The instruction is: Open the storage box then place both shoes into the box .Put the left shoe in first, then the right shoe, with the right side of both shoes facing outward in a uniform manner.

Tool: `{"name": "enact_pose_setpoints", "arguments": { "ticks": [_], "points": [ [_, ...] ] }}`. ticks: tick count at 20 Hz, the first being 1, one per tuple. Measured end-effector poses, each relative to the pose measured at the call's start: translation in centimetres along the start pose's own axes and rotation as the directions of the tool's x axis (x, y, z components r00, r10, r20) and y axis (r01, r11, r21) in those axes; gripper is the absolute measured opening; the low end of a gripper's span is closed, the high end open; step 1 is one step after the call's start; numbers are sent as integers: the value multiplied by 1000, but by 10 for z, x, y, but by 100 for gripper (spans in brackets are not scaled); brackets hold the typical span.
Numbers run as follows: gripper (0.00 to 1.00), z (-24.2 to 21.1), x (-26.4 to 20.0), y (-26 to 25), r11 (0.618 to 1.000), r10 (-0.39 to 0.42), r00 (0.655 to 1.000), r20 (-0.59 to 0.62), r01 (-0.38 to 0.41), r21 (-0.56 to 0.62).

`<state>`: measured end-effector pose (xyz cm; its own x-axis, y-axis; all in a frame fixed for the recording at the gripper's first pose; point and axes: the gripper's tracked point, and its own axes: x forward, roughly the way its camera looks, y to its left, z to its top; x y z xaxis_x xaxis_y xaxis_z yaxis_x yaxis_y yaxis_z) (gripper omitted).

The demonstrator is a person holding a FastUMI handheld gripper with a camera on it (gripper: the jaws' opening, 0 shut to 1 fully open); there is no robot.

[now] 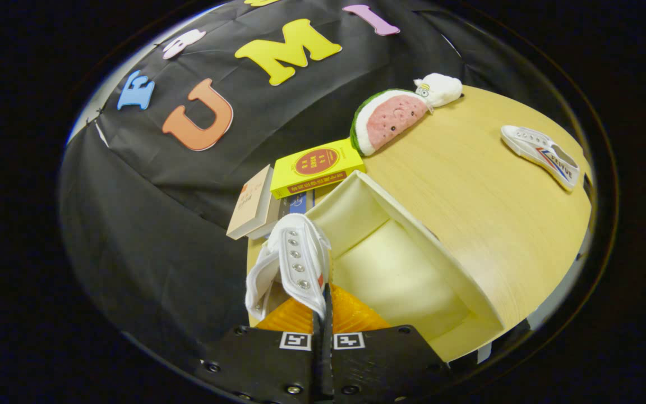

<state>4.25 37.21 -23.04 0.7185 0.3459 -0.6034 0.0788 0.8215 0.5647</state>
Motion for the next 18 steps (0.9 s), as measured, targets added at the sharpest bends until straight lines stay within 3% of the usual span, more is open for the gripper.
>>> {"name": "enact_pose_setpoints", "arguments": {
  "ticks": [2,8,12,18],
  "points": [
    [7,-12,9,-1,998,-13,999,-37,11,-56],
    [88,-18,6,8,989,39,995,-87,-51,-139],
    [88,8,-15,2,959,44,999,-15,-47,-281],
    [95,73,-73,-17,873,95,985,146,-12,-488]
  ]
}}
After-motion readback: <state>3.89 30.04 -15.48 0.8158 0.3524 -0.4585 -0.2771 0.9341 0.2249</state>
